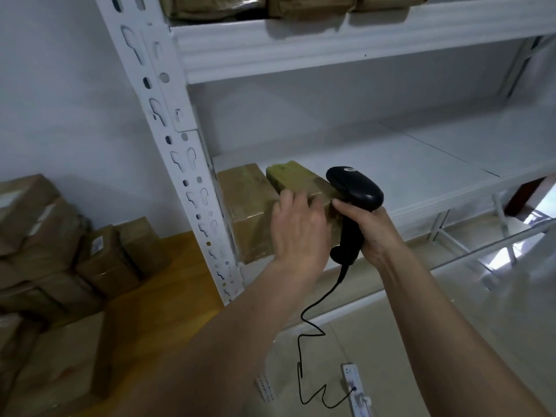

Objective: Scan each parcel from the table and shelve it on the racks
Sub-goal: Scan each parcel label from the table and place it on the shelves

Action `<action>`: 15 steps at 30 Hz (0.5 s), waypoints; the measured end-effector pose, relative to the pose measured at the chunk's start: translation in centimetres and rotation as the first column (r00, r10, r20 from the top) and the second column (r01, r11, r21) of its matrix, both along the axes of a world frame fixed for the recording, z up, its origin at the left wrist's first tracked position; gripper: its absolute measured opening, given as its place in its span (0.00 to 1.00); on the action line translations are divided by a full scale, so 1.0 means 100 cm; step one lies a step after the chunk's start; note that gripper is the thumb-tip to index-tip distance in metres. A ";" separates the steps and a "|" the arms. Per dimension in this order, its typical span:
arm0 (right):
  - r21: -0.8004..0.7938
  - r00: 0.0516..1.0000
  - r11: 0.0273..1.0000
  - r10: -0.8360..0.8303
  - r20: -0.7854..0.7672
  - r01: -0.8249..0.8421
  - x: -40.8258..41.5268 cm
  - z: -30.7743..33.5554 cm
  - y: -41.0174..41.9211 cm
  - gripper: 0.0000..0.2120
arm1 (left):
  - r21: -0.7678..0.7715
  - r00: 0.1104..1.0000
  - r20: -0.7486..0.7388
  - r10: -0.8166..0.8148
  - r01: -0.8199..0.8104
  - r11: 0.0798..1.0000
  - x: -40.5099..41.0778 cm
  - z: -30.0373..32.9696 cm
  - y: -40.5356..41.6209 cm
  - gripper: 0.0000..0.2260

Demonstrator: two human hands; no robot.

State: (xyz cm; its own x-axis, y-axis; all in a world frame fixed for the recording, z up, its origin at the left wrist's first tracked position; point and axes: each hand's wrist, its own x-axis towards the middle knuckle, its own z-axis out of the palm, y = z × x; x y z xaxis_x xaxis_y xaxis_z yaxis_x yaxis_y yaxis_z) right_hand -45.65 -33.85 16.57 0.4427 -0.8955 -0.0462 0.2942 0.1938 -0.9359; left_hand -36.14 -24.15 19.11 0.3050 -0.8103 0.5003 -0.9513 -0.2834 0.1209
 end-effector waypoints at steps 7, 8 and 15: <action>0.036 0.997 0.997 -0.067 -0.050 0.069 0.031 -0.002 -0.002 0.12 | 0.075 0.987 -0.025 0.162 -0.160 0.984 0.040 -0.010 -0.007 0.30; 0.037 0.996 0.996 -0.073 -0.059 0.075 0.035 -0.002 -0.002 0.12 | 0.052 0.989 -0.028 0.144 -0.143 0.988 0.043 -0.013 -0.006 0.29; 0.036 0.993 0.997 -0.068 -0.101 0.072 0.045 0.004 -0.003 0.12 | -0.069 0.994 -0.101 0.053 -0.060 0.996 0.055 -0.020 -0.006 0.23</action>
State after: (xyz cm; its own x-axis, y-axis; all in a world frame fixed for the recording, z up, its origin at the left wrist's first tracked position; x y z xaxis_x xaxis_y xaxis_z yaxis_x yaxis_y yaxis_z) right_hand -41.13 -34.11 16.95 0.3704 -0.9208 -0.1226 0.2136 0.2129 -0.9534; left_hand -30.63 -24.78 17.08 0.3999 -0.7537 0.5216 -0.9165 -0.3234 0.2354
